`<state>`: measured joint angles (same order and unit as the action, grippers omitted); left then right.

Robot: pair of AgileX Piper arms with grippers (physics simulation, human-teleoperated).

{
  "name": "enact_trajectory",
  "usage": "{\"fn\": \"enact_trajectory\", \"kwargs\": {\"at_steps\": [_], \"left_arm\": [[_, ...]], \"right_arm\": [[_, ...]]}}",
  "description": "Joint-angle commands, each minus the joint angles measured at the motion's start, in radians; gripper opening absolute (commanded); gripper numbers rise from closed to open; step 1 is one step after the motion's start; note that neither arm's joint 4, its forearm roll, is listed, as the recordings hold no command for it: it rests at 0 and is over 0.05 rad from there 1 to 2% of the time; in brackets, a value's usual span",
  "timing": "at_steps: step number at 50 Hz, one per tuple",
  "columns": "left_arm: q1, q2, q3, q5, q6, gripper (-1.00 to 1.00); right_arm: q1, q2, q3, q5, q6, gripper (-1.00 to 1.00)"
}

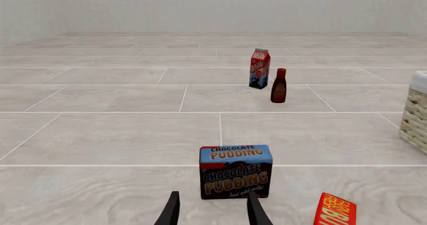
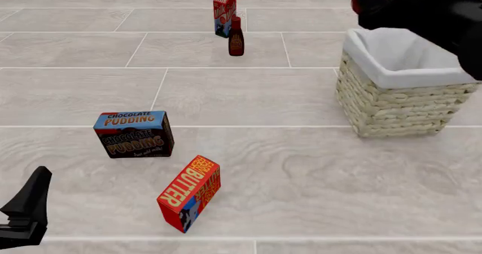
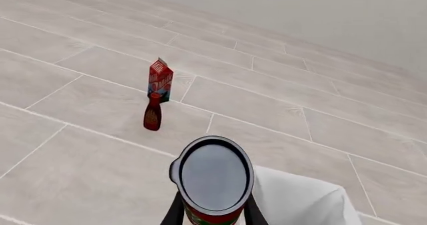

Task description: Pick the tomato sauce and place it in the basket.

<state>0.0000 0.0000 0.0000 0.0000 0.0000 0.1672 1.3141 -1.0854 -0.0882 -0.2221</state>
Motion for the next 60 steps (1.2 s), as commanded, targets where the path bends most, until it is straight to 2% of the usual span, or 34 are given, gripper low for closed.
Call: {"fn": "enact_trajectory", "kwargs": {"at_steps": [1,18,60], "left_arm": [[0.0,0.0,0.0,0.0,0.0,1.0],[0.0,0.0,0.0,0.0,0.0,1.0],[0.0,0.0,0.0,0.0,0.0,1.0]], "right_arm": [[-0.082,0.008,-0.041,0.014,0.01,-1.0],[-0.159,0.034,-0.049,-0.009,-0.034,-1.0],[-0.297,0.151,-0.055,-0.078,-0.026,-1.0]]}}
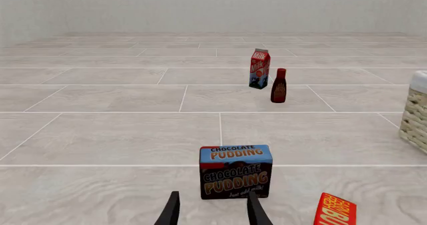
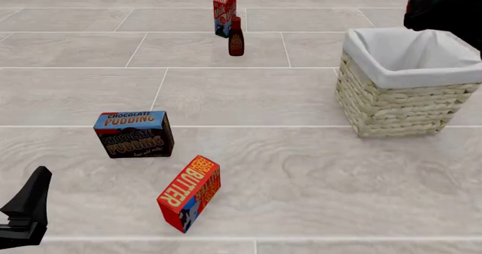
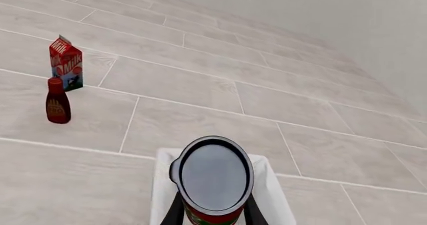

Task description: Pick the tomato sauce and place it in the basket.

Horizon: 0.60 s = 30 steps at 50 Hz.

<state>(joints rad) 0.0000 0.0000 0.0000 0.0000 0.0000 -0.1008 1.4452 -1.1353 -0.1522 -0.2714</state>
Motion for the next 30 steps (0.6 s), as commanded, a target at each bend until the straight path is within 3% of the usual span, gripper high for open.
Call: {"fn": "enact_trajectory", "kwargs": {"at_steps": [1,30], "left_arm": [[0.0,0.0,0.0,0.0,0.0,1.0],[0.0,0.0,0.0,0.0,0.0,1.0]], "right_arm": [[-0.031,0.025,-0.007,-0.015,0.025,-1.0],[-0.07,0.091,-0.035,-0.022,0.054,-1.0]]}}
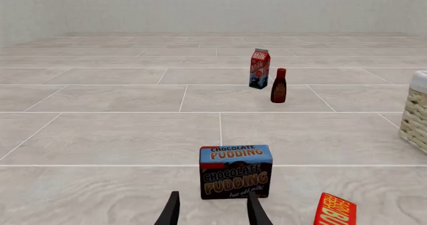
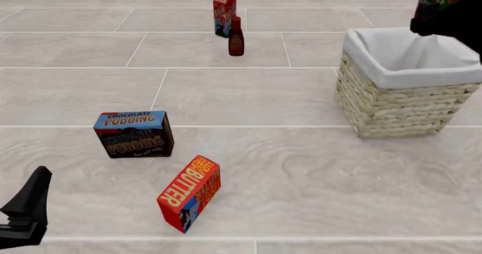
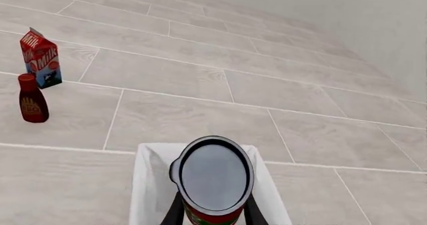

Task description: Pick the tomato sauce and place it in the basket.

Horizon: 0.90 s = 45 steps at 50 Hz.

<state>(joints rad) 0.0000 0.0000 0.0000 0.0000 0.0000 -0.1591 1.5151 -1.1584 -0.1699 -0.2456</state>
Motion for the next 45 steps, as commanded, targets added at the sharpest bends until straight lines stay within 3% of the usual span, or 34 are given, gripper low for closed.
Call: {"fn": "enact_trajectory", "kwargs": {"at_steps": [1,45], "left_arm": [[0.0,0.0,0.0,0.0,0.0,1.0],[0.0,0.0,0.0,0.0,0.0,1.0]], "right_arm": [[-0.012,0.022,-0.012,-0.004,0.028,-1.0],[0.0,0.126,-0.052,-0.016,0.081,-1.0]]}}
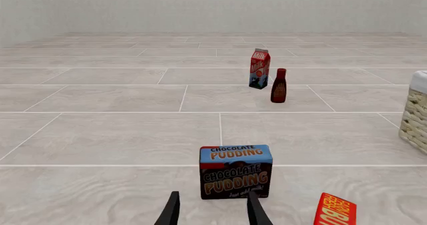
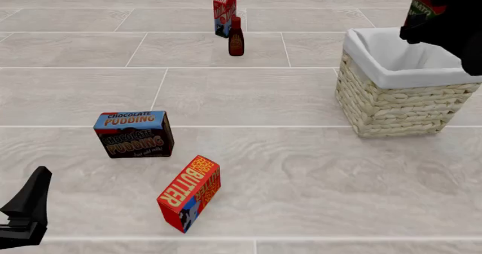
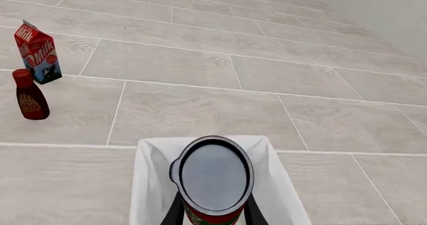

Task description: Pick the tomato sauce and place it in the basket.

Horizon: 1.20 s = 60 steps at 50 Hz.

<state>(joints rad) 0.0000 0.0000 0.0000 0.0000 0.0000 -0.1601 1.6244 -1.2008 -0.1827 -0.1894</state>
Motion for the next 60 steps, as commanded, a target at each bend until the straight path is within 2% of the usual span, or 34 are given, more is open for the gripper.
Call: {"fn": "enact_trajectory", "kwargs": {"at_steps": [1,37,60], "left_arm": [[0.0,0.0,0.0,0.0,0.0,1.0],[0.0,0.0,0.0,0.0,0.0,1.0],[0.0,0.0,0.0,0.0,0.0,1.0]], "right_arm": [[0.0,0.018,-0.01,-0.004,0.025,-1.0],[-0.003,0.059,-0.001,-0.02,0.053,-1.0],[-0.008,0.08,-0.019,-0.001,0.046,-1.0]]}}
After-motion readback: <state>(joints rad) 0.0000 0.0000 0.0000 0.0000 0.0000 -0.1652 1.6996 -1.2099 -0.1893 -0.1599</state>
